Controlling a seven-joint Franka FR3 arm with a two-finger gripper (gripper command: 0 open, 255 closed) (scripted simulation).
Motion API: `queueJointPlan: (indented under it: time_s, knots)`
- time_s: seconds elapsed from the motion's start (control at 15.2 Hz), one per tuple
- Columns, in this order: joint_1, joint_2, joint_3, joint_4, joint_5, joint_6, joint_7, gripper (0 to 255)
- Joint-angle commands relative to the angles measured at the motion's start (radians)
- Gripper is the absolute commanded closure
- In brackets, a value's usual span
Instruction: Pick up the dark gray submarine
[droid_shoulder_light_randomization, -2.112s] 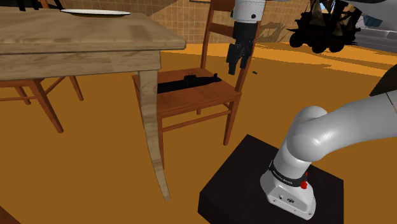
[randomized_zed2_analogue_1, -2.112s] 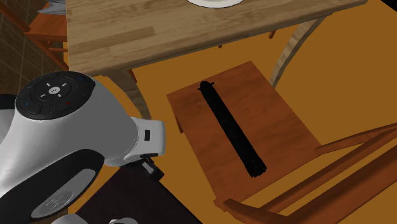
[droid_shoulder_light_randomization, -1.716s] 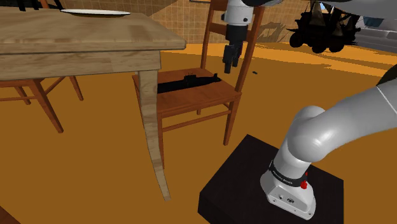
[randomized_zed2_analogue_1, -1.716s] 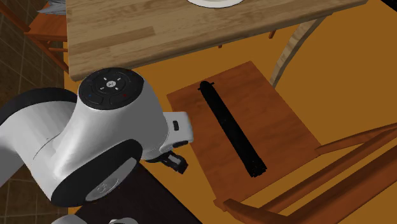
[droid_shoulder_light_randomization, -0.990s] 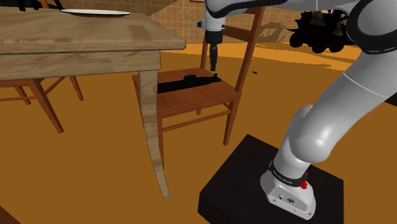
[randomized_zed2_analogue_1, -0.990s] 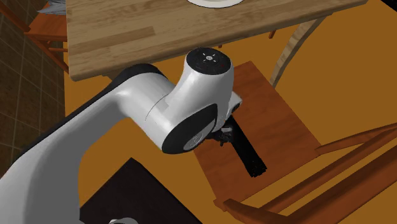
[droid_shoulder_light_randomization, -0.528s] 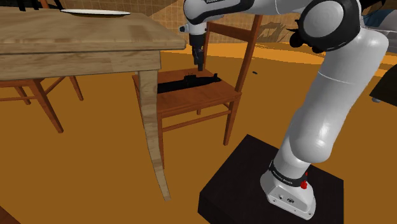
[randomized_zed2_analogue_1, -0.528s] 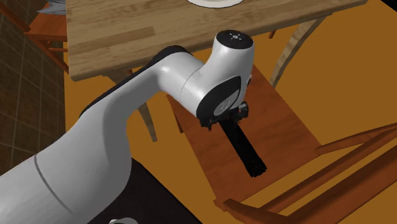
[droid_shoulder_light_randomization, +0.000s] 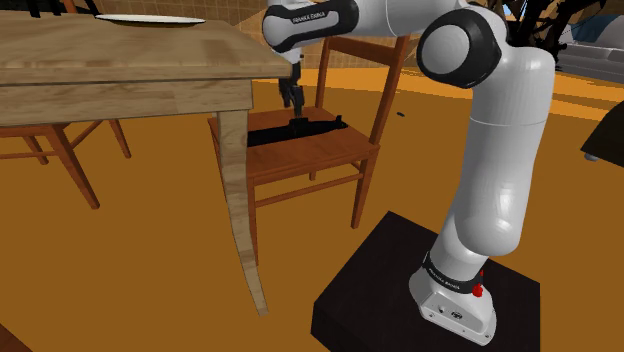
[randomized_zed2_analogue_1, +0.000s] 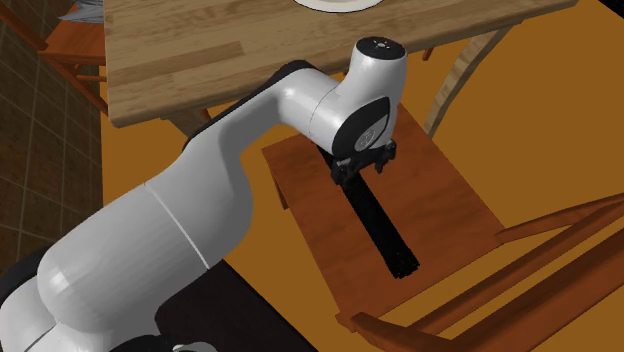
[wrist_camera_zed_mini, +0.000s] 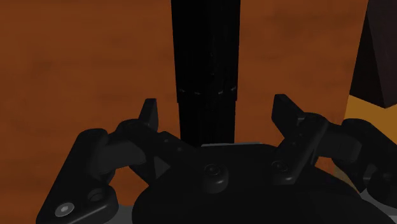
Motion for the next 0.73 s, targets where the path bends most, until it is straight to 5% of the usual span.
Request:
queueJointPlan:
  time_s: [0.0, 0.33, 0.4, 0.66]
  knots:
    - [0.000, 0.005, 0.001, -0.017, 0.000, 0.023, -0.003, 0]
    - [0.000, 0.007, 0.001, -0.062, 0.000, 0.070, 0.002, 0]
    - [0.000, 0.008, 0.002, -0.062, 0.000, 0.071, 0.002, 255]
    - [0.000, 0.010, 0.002, -0.061, 0.000, 0.071, 0.002, 255]
